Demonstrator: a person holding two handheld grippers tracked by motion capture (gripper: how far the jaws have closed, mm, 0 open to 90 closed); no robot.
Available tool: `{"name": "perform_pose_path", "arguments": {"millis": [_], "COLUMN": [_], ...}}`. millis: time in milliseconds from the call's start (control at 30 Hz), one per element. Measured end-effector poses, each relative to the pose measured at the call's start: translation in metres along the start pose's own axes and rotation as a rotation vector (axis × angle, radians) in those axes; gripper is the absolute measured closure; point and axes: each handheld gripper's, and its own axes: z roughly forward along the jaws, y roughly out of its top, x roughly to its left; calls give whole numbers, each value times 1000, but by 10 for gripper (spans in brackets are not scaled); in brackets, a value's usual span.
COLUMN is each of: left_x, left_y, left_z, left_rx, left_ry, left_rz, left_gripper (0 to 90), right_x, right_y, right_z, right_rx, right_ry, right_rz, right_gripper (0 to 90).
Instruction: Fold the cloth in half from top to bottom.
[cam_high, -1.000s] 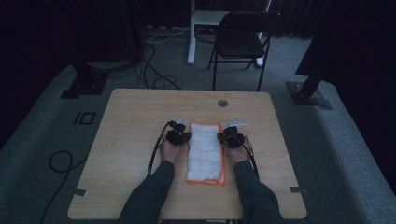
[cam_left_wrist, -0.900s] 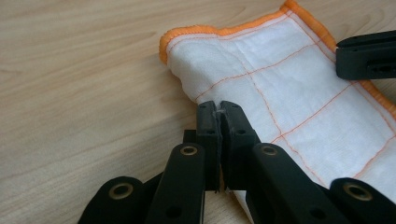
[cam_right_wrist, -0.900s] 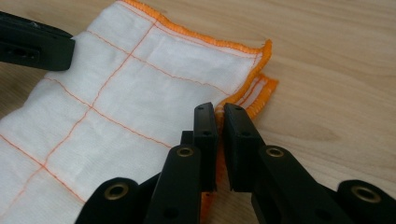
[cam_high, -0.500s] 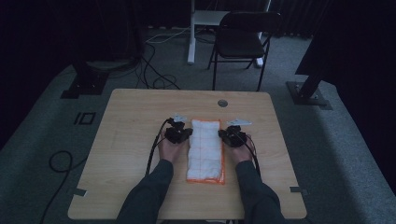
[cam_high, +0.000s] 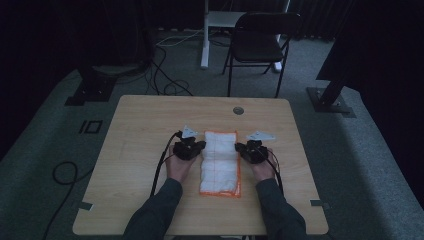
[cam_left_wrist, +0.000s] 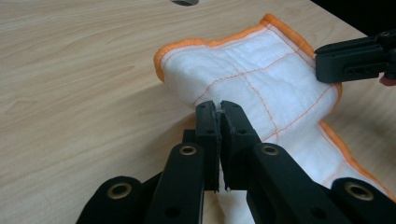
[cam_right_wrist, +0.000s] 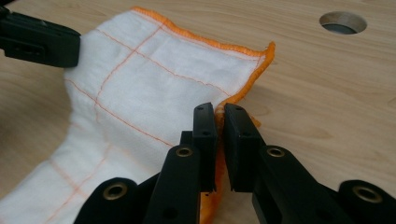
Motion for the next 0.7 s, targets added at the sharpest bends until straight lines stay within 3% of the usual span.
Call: {"name": "perform_pose_path", "arguments": {"millis": [267,700], "left_x": [-13,-29], "left_y": [-21,-51], "left_z": [-13,-23], "left_rx": [12,85], "left_ry": [-26,-48], "left_rz": [13,29], "left_gripper": [867,853], "right_x": [15,27], "right_y": [-19,-51], "right_z": [-13,-29], "right_rx": [14,77], "right_ry": [14,61], "right_rz": [-21,1], "right_gripper": [837,824]}}
